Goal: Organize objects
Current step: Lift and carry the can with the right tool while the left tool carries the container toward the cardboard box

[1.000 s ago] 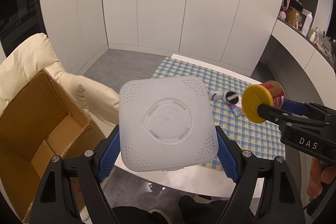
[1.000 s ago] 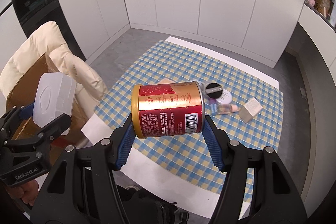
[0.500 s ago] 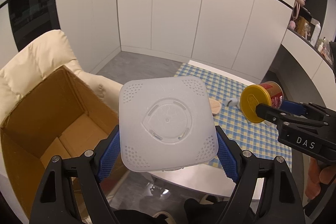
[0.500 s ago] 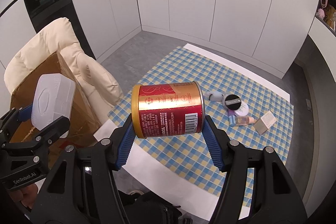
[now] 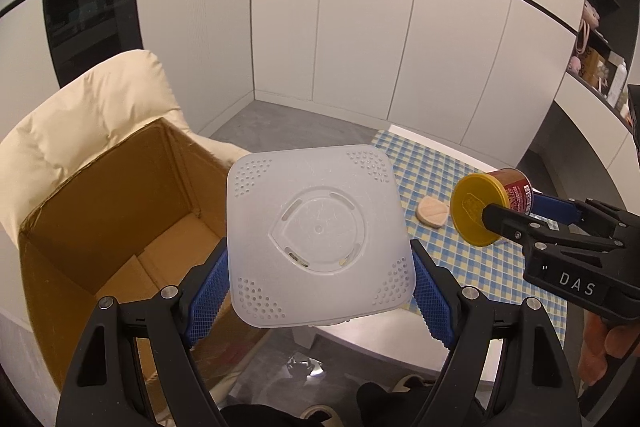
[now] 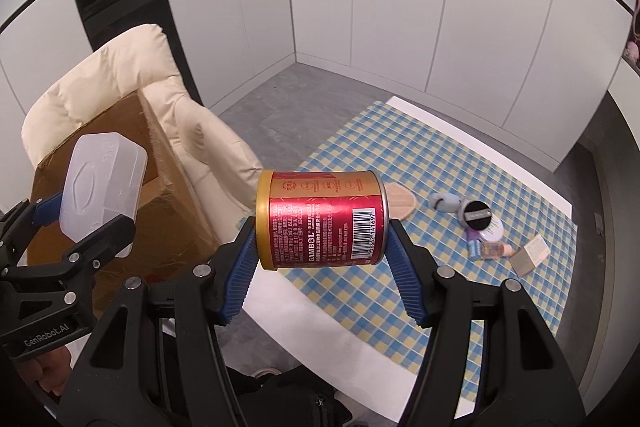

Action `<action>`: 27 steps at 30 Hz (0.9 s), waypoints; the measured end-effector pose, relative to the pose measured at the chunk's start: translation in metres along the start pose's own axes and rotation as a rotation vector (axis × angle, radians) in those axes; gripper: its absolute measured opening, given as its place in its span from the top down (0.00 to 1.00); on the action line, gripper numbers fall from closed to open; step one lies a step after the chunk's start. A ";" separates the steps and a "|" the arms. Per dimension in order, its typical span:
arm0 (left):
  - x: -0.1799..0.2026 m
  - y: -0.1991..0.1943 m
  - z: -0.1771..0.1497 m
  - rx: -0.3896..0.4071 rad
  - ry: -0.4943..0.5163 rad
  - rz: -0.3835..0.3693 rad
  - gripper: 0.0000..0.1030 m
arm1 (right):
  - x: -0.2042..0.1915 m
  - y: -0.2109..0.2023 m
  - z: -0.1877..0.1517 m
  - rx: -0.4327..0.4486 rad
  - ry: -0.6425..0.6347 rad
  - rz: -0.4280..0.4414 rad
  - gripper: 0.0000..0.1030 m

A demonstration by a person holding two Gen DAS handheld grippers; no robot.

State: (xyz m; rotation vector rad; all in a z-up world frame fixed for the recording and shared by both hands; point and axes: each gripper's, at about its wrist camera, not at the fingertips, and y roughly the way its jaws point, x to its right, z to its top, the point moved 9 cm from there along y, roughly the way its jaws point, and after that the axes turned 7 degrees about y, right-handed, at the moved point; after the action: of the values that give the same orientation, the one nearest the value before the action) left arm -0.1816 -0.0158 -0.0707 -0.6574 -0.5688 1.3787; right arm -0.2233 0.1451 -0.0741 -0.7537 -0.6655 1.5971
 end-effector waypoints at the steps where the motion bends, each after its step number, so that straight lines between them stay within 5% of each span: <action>1: -0.003 -0.001 -0.001 0.002 -0.004 0.005 0.19 | -0.004 0.000 0.001 0.001 -0.007 0.004 0.38; 27: -0.086 -0.028 -0.025 0.002 -0.116 0.118 0.19 | -0.110 0.009 0.006 0.013 -0.144 0.117 0.37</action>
State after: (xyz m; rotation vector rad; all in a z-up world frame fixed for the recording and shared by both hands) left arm -0.1541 -0.1054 -0.0666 -0.6205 -0.6290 1.5353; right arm -0.2222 0.0349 -0.0654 -0.6827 -0.7249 1.7740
